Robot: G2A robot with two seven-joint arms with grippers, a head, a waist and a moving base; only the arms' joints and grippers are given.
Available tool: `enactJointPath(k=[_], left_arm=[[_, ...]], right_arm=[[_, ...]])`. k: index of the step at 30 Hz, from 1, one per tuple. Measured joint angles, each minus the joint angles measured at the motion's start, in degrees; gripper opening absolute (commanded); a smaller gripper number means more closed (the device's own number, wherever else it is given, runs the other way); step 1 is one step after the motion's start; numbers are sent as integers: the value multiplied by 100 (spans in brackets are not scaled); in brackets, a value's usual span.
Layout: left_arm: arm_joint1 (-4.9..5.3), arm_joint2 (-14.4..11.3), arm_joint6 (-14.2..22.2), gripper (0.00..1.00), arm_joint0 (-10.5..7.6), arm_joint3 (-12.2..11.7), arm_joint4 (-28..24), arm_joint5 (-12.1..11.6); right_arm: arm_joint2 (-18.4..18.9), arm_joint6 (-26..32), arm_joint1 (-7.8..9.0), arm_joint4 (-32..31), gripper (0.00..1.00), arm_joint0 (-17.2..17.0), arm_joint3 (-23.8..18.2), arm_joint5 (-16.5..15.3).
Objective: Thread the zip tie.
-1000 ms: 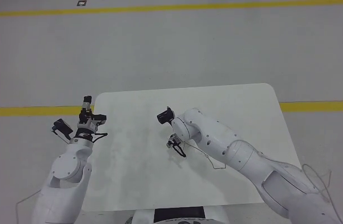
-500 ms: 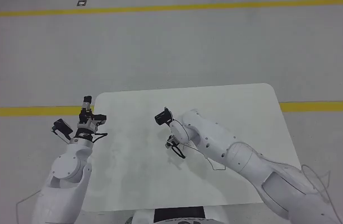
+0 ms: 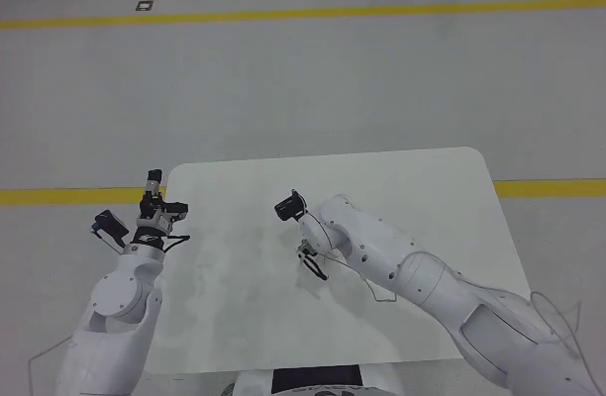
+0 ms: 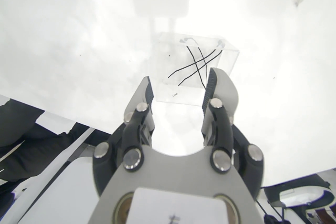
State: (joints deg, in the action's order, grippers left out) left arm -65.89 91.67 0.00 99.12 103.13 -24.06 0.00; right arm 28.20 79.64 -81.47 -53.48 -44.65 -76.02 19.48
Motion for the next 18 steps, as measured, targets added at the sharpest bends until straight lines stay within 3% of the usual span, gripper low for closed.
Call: enactJointPath(k=[9, 18], left_arm=[[0, 0, 0, 100, 0, 0, 0, 0], [0, 0, 0, 100, 0, 0, 0, 0]], right_arm=[[220, 0, -50, -401, 30, -178, 168, 0], [383, 0, -151, -685, 22, -332, 314, 0]])
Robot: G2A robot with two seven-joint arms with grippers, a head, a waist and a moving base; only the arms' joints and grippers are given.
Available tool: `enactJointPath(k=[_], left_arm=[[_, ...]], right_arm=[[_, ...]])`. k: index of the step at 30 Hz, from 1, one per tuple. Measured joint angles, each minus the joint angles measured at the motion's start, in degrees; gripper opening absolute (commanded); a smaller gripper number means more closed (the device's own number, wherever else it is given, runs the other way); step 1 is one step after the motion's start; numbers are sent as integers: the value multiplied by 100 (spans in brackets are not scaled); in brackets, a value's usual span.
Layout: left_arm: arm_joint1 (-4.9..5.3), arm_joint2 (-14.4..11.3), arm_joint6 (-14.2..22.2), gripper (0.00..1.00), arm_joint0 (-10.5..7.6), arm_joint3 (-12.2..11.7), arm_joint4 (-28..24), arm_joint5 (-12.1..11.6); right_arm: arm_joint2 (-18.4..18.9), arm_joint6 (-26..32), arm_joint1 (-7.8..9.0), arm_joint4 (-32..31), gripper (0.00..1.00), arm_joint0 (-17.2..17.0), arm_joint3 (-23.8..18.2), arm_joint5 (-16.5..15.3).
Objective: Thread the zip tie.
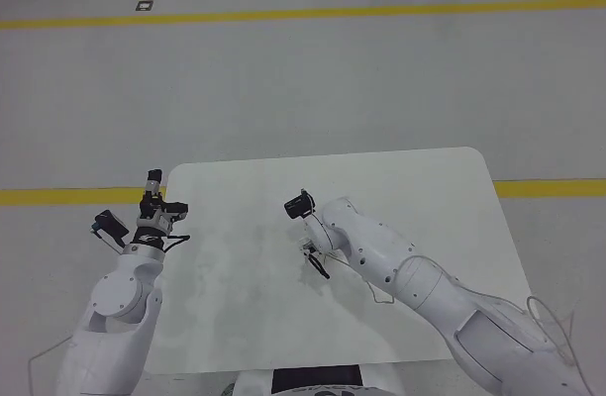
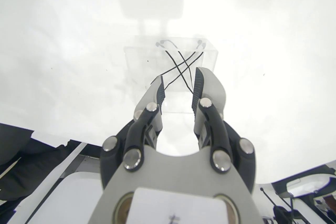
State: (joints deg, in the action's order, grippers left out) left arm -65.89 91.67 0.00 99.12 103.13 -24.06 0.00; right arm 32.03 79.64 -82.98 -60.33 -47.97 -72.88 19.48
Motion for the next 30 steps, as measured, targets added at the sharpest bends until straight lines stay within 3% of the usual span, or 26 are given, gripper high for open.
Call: enactJointPath(k=[23, 30], left_arm=[[0, 0, 0, 100, 0, 0, 0, 0], [0, 0, 0, 100, 0, 0, 0, 0]], right_arm=[[67, 0, -273, -361, 15, -257, 368, 0], [59, 0, -366, -427, 20, -235, 543, 0]])
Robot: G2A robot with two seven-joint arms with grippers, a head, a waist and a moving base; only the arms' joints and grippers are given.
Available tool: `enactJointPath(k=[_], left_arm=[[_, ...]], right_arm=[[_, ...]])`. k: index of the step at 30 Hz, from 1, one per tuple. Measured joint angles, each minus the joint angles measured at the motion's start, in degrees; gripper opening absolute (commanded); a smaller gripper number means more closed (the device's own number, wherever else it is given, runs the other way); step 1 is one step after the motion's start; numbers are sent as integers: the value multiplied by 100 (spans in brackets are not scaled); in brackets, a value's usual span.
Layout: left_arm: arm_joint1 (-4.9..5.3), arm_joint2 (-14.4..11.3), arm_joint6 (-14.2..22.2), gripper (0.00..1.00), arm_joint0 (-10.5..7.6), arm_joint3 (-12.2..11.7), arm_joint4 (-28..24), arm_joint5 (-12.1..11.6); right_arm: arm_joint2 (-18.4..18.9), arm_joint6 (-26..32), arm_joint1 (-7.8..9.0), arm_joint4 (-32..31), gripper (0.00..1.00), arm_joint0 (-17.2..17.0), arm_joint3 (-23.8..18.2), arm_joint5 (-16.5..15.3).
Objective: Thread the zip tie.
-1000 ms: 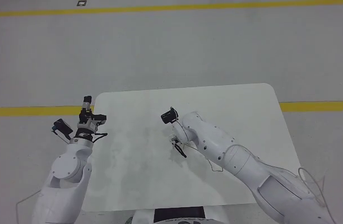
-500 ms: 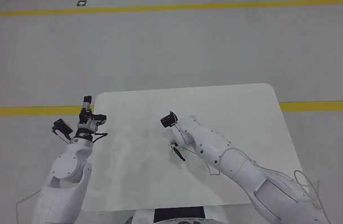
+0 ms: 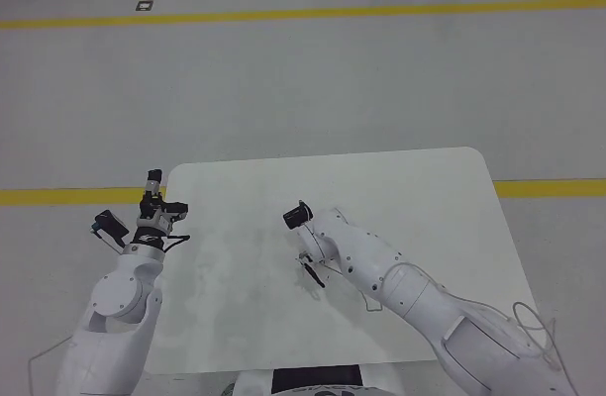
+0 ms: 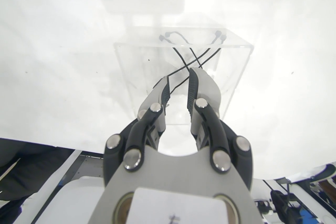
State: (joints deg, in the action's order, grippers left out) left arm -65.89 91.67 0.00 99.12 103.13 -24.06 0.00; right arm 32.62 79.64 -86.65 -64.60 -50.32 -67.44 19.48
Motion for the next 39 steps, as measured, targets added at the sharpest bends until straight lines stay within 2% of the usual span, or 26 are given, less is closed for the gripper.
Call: enactJointPath(k=[5, 19, 22, 26, 33, 39], left_arm=[[0, 0, 0, 100, 0, 0, 0, 0], [0, 0, 0, 100, 0, 0, 0, 0], [0, 0, 0, 100, 0, 0, 0, 0], [0, 0, 0, 100, 0, 0, 0, 0], [0, 0, 0, 100, 0, 0, 0, 0], [0, 0, 0, 100, 0, 0, 0, 0]], right_arm=[[40, 0, -65, -140, 22, -5, 94, 0], [220, 0, -226, -431, 20, -88, 271, 0], [239, 0, -263, -469, 16, -101, 317, 0], [264, 0, -306, -503, 0, -113, 379, 0], [313, 0, -355, -588, 0, -128, 416, 0], [410, 0, -358, -746, 0, -191, 210, 0]])
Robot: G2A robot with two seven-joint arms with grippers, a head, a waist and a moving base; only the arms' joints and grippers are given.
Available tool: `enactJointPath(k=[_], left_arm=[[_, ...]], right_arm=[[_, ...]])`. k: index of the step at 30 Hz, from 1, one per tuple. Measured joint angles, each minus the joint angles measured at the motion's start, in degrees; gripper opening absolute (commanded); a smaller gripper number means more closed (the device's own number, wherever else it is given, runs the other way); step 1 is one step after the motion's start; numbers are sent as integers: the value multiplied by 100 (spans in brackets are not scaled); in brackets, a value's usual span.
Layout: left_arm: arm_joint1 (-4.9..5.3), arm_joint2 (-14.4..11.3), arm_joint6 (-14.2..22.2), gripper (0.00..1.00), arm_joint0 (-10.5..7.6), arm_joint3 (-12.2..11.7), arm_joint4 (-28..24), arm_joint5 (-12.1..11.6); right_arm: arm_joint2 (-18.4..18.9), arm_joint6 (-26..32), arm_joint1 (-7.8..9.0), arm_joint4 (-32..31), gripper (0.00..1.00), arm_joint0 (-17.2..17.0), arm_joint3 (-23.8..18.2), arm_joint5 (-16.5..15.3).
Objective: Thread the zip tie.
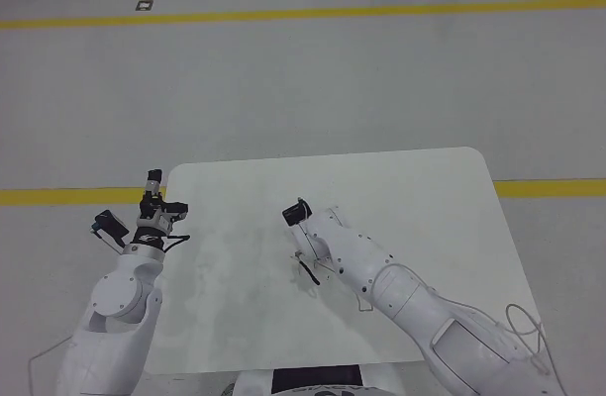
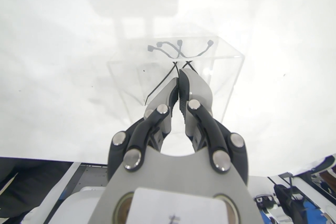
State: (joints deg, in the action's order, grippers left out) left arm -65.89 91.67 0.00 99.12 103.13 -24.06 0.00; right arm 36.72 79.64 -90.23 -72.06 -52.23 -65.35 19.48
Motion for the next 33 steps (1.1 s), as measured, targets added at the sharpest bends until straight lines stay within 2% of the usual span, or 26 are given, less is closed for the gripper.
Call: enactJointPath(k=[11, 33], left_arm=[[0, 0, 0, 100, 0, 0, 0, 0], [0, 0, 0, 100, 0, 0, 0, 0]], right_arm=[[238, 0, 128, -211, 0, -244, -552, 0], [453, 0, 355, -440, 0, -597, -1360, 0]])
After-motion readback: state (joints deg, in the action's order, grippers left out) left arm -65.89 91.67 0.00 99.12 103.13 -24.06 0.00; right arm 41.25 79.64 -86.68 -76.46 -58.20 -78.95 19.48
